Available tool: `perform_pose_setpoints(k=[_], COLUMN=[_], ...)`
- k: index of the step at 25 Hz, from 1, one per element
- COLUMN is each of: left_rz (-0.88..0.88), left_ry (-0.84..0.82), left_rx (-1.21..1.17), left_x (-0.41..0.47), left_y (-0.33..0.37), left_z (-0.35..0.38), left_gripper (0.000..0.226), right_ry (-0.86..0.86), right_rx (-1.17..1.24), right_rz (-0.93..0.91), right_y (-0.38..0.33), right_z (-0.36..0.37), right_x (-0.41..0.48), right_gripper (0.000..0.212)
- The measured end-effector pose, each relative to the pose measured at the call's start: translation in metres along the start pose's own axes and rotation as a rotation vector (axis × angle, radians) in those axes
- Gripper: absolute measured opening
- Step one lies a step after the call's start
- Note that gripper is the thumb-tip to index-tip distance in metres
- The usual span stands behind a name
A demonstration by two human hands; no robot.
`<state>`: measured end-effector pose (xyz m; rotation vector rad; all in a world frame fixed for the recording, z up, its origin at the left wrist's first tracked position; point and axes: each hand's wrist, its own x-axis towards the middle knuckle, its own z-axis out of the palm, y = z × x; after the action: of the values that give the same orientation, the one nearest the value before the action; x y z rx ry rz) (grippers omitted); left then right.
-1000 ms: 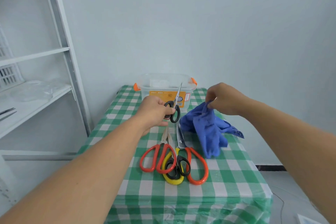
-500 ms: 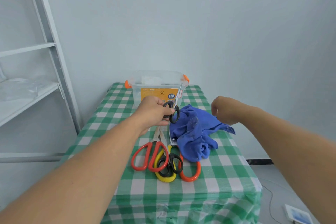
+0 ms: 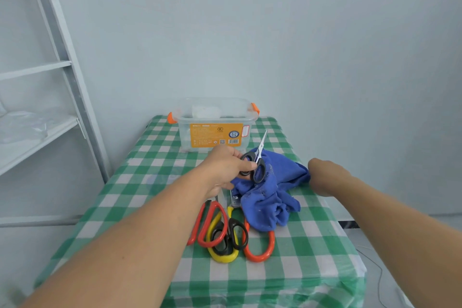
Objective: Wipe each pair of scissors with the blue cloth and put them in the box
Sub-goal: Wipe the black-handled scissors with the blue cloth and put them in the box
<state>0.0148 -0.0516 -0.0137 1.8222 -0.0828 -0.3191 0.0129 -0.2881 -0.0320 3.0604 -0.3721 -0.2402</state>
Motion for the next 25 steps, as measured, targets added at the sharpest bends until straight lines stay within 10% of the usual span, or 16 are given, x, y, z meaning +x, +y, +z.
perform_pose_setpoints(k=[5, 15, 25], left_rz=[-0.035, -0.006, 0.110], left_ry=[-0.015, -0.044, 0.221], left_rx=[-0.170, -0.629, -0.452], left_x=[0.012, 0.021, 0.028], left_y=[0.000, 0.016, 0.006], left_z=[0.015, 0.061, -0.018], left_gripper=[0.017, 0.012, 0.010], right_ry=[0.076, 0.808, 0.362], right_rx=[0.119, 0.878, 1.633], right_rz=[0.069, -0.140, -0.245], right_y=[0.015, 0.002, -0.063], right_z=[0.008, -0.044, -0.050], right_x=[0.017, 0.020, 0.021], right_gripper=[0.007, 0.007, 0.020])
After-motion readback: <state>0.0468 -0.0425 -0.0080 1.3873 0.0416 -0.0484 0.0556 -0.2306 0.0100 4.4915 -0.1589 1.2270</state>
